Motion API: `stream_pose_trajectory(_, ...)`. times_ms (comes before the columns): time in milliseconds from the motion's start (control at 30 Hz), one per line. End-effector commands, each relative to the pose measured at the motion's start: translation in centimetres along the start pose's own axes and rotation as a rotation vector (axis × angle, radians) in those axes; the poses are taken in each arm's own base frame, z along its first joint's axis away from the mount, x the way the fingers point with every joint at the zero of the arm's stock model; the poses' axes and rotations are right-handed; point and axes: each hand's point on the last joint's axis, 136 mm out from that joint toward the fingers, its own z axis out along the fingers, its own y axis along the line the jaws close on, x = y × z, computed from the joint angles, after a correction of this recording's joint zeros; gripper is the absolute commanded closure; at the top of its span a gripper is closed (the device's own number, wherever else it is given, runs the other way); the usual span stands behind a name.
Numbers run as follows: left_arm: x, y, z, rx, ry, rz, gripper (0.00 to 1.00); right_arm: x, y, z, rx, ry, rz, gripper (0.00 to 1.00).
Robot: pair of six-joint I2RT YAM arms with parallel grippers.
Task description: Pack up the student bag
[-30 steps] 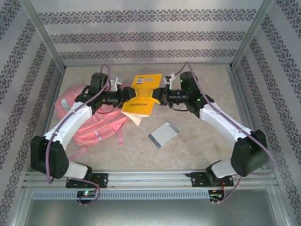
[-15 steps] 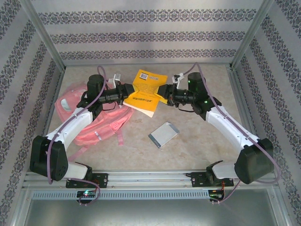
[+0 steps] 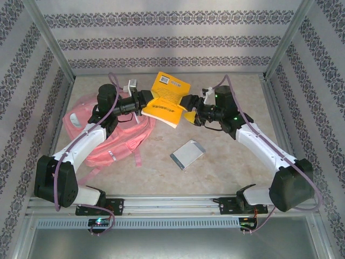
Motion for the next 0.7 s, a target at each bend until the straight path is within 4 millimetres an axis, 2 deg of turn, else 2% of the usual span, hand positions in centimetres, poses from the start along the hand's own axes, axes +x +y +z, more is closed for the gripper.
stream_pose_trajectory(0, -0.3, -5.9, -0.8, 0.142, -0.026, 0.134, 1.00, -0.4, 3.0, 1.2, -0.139, 0.019, 0.000, 0.21)
stream_pose_trajectory(67, -0.3, -5.7, -0.8, 0.140, -0.023, 0.131, 1.00, -0.7, 4.7, 1.8, -0.214, 0.041, 0.005, 0.25)
stream_pose_trajectory(167, -0.3, -5.3, -0.7, 0.128, -0.014, 0.126, 0.99, -1.6, 5.6, 1.7, -0.240, 0.019, 0.000, 0.50)
stream_pose_trajectory(233, -0.2, -4.8, -0.6, 0.111, -0.010, 0.122, 0.91, -2.1, 5.3, 1.2, -0.220, -0.004, -0.006, 0.72)
stream_pose_trajectory(300, -0.1, -4.5, -0.6, 0.096, -0.006, 0.122, 0.79, -1.9, 5.3, 0.8, -0.215, 0.011, -0.028, 0.88)
stream_pose_trajectory(367, 0.1, -4.3, -0.6, 0.089, 0.006, 0.127, 0.69, -1.3, 5.1, 0.6, -0.203, 0.057, -0.062, 0.98)
stream_pose_trajectory(533, 0.9, -3.9, -0.4, 0.059, 0.061, 0.160, 0.58, 1.1, 4.0, -0.2, -0.158, 0.155, -0.153, 1.00)
stream_pose_trajectory(667, 2.1, -3.1, -0.4, 0.039, 0.110, 0.179, 0.55, 2.8, 2.3, -1.1, -0.136, 0.215, -0.198, 1.00)
